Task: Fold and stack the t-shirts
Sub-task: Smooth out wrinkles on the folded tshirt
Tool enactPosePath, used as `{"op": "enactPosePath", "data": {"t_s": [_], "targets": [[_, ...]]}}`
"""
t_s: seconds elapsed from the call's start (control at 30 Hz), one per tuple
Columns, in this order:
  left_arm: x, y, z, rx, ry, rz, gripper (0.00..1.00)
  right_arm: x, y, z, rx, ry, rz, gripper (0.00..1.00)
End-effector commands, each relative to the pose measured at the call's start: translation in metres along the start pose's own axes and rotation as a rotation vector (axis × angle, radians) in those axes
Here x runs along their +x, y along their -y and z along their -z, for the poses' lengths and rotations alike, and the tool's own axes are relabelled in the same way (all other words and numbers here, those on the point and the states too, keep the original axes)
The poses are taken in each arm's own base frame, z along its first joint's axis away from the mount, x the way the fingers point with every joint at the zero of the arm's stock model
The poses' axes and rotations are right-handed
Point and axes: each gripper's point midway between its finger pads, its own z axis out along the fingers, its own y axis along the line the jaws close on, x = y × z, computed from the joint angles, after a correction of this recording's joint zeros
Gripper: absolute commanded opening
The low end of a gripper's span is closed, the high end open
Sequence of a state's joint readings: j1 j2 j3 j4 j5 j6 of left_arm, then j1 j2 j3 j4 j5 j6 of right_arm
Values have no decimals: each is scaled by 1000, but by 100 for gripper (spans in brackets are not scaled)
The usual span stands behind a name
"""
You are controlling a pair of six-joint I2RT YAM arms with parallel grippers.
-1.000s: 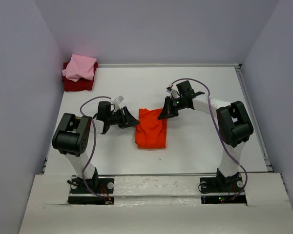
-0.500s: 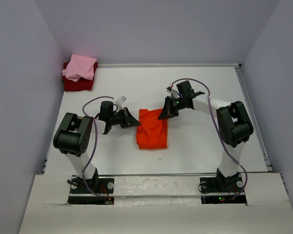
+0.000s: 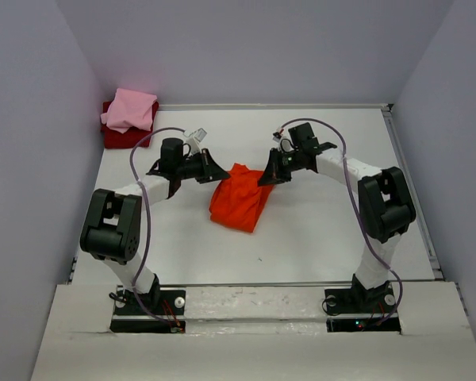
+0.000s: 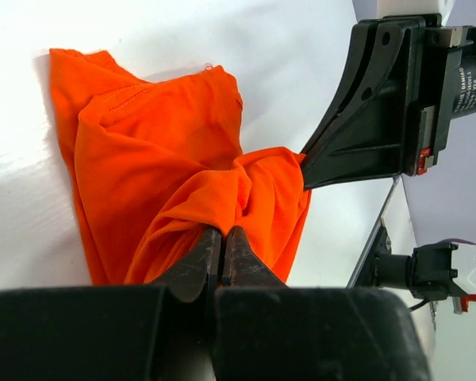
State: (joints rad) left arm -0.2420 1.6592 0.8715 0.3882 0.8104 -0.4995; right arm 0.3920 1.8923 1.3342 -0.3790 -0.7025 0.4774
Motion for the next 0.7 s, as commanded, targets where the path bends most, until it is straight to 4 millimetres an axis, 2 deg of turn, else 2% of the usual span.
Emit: {"op": "enactPosePath", "data": {"t_s": [0.0,0.23,0.3,0.4,0.53,0.57,0.67], "targets": [[-15,15,2,22,8,-56,0,-27,-31,23,-33,83,59,0],[-16,14,-3,34,-5,-53,0,-37,-35,35,-2,109,55,0],[-23,15,-6,40,-1,-64,0,-39,-36,39,16,123,57,0],[-30,12,-13,41,-2,-64,0,-47,-22,45,65,159,42,0],[-35,0,-26,30,-10,-51,0,-49,-7,38,90,148,28,0],[-43,1,-29,33,1,-63,0,-50,-5,36,96,146,29,0],[-52,-9,-41,25,5,-66,0,-57,19,28,140,150,9,0]]}}
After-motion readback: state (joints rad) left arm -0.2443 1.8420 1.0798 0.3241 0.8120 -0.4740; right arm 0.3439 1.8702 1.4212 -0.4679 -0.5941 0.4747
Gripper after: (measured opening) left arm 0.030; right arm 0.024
